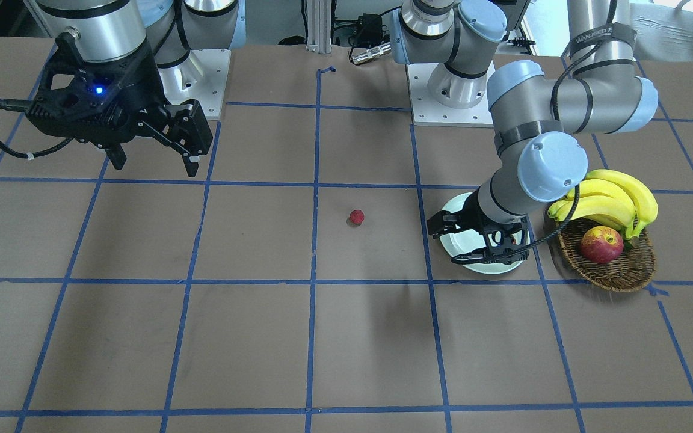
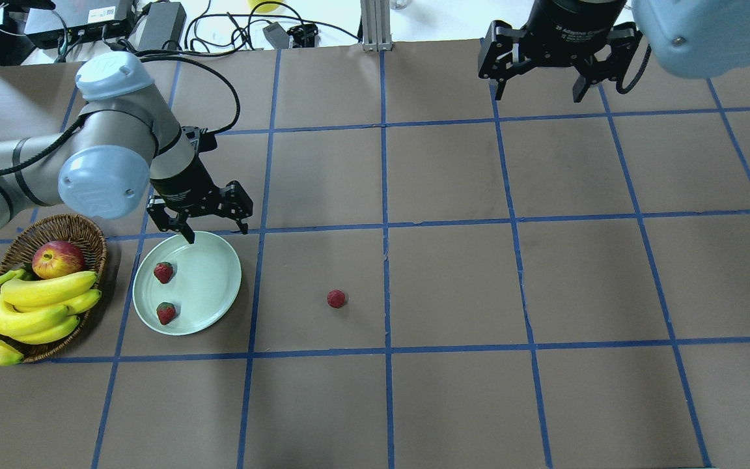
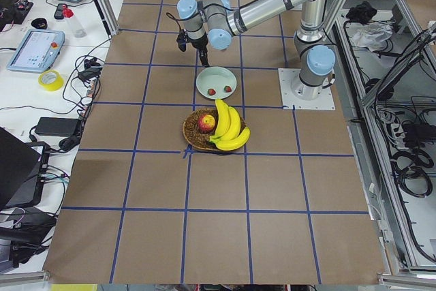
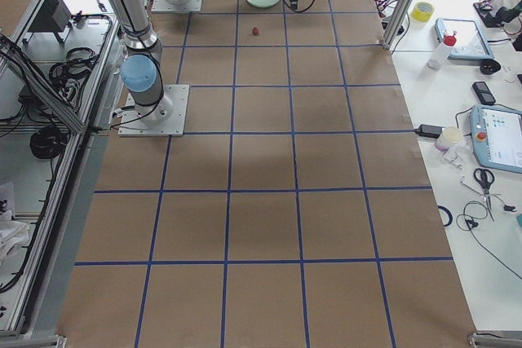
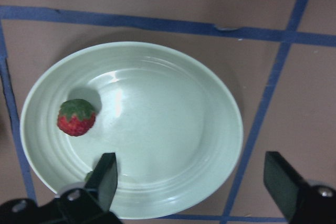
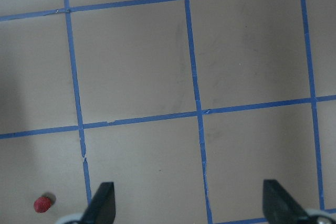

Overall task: Collect all strawberries into plate
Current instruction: 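Move the left gripper to the last strawberry and grasp it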

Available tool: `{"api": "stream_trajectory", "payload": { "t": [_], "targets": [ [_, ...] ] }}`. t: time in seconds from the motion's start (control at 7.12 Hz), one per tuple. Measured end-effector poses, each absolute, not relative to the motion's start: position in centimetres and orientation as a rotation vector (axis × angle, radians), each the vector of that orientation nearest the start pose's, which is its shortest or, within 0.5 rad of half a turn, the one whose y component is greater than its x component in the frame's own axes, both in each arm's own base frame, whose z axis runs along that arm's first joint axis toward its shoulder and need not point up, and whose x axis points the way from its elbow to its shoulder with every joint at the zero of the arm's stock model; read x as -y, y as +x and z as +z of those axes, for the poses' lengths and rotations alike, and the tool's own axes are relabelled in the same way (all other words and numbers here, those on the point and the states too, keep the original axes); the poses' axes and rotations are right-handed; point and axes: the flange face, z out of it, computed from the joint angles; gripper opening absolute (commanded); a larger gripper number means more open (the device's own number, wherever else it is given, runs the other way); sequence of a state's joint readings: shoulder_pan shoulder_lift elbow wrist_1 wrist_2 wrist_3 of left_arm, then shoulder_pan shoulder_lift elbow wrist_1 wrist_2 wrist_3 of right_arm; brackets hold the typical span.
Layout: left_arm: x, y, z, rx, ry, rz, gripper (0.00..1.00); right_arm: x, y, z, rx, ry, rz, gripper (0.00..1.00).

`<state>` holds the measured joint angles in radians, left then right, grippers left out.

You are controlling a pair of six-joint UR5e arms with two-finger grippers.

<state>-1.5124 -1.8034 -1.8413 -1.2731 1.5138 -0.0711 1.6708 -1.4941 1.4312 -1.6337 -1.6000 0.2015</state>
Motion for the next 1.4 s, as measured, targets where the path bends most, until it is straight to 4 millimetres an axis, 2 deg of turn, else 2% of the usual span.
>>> {"api": "stream_trajectory", "payload": {
  "t": [0.28, 0.42, 0.56, 0.7, 0.98, 1.12, 1.4],
  "targets": [
    [51.0, -17.4, 27.7, -3.163, -0.272, 0.273, 1.00, 52.0, 18.4, 52.5, -3.141, 0.160, -0.203, 1.00],
    [50.1, -20.5, 27.4, -3.156, -0.302, 0.246, 1.00, 51.9, 18.4, 52.5, -3.141, 0.160, -0.203, 1.00],
    [49.1, -23.0, 26.5, -3.150, -0.325, 0.230, 1.00, 51.9, 18.4, 52.5, -3.141, 0.160, -0.203, 1.00],
    [47.9, -24.6, 25.0, -3.146, -0.336, 0.223, 1.00, 51.9, 18.4, 52.5, -3.141, 0.160, -0.203, 1.00],
    [45.4, -25.1, 21.5, -3.148, -0.343, 0.214, 1.00, 51.9, 18.4, 52.5, -3.140, 0.160, -0.203, 1.00],
    [44.6, -25.3, 20.2, -3.161, -0.346, 0.234, 0.95, 51.9, 18.4, 52.5, -3.140, 0.160, -0.203, 1.00],
    [44.1, -25.8, 18.4, -3.189, -0.357, 0.302, 0.70, 52.0, 18.4, 52.5, -3.141, 0.160, -0.203, 1.00]
  ]
}}
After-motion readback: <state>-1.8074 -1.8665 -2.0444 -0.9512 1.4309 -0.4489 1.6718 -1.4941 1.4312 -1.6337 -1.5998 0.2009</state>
